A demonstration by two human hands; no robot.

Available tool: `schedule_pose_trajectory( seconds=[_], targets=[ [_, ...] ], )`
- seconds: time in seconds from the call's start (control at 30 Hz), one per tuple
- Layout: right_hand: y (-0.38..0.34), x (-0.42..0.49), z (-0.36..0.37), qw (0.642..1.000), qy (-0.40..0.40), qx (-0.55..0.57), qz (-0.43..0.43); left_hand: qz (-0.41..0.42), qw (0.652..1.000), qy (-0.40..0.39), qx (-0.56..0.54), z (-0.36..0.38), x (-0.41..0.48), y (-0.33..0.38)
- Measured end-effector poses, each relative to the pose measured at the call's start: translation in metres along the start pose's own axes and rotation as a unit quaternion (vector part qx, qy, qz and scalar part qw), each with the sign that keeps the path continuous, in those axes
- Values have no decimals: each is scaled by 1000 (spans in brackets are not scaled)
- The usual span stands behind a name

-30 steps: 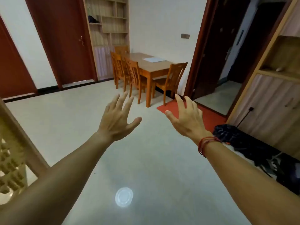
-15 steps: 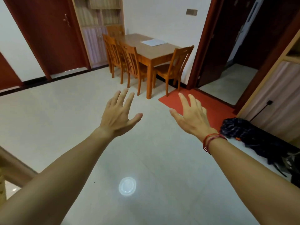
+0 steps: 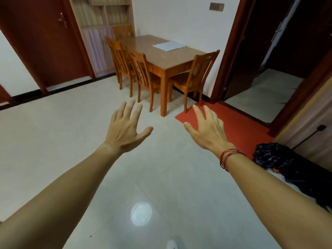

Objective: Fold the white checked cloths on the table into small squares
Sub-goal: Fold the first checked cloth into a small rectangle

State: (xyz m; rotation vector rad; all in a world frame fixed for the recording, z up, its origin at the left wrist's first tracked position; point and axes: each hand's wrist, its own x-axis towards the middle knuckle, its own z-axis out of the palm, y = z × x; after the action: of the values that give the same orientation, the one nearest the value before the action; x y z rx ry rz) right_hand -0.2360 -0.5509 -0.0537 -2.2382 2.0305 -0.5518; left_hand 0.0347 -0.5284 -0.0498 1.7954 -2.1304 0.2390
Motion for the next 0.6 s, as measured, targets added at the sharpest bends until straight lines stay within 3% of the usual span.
schedule_pose_trajectory(
  seconds=[0.6],
  targets=[
    [27,285,77,999,-24,-13,-28,-15,1000,-1,-10,112,266,-69]
  ],
)
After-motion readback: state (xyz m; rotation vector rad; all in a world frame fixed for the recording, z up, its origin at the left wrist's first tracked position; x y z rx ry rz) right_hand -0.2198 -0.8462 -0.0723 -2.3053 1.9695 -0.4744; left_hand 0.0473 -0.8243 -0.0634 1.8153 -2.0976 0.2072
